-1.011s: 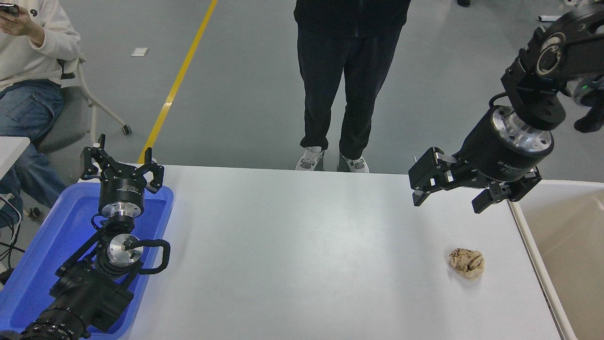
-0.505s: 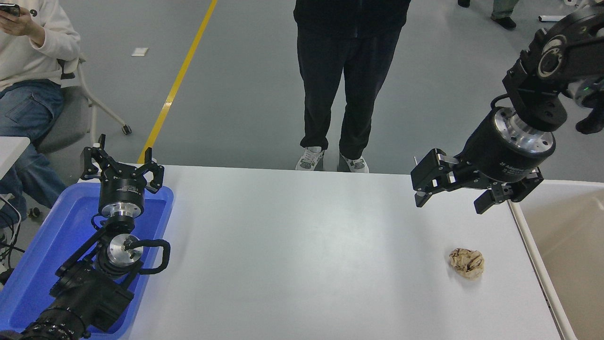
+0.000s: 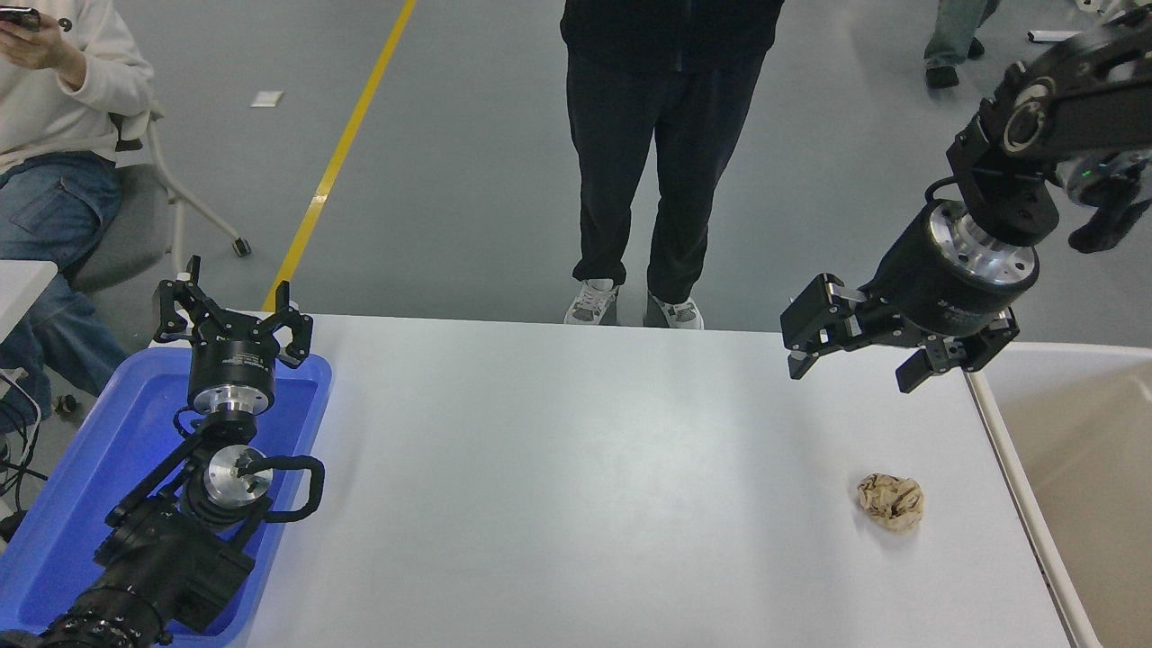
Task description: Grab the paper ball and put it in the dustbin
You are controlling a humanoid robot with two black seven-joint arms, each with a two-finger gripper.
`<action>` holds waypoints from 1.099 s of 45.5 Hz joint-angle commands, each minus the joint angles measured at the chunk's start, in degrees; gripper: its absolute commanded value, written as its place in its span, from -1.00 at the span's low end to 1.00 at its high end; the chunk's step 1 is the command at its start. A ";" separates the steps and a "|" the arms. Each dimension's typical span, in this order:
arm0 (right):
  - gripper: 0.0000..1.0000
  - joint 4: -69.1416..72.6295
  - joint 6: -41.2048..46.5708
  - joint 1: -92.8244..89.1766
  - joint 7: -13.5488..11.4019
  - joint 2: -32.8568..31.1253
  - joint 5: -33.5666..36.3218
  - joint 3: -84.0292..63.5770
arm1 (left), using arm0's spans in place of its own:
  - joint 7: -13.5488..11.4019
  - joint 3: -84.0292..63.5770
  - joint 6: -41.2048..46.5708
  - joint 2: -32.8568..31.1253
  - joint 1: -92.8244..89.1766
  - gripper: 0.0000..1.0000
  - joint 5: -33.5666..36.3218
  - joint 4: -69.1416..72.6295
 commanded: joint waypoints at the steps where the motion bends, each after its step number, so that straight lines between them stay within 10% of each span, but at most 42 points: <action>1: 1.00 -10.07 -1.02 -12.69 -0.01 -2.99 -5.58 3.52 | 0.01 0.00 0.00 -0.08 -0.01 0.98 0.00 0.01; 29: 1.00 -34.51 -6.11 -49.43 0.60 -6.60 -35.82 25.49 | 0.01 0.00 0.00 0.01 -0.01 0.98 0.00 0.01; 50: 1.00 -42.59 -6.55 -59.28 3.85 -6.86 -43.57 27.87 | 0.01 0.00 0.00 0.01 -0.01 0.98 0.08 0.01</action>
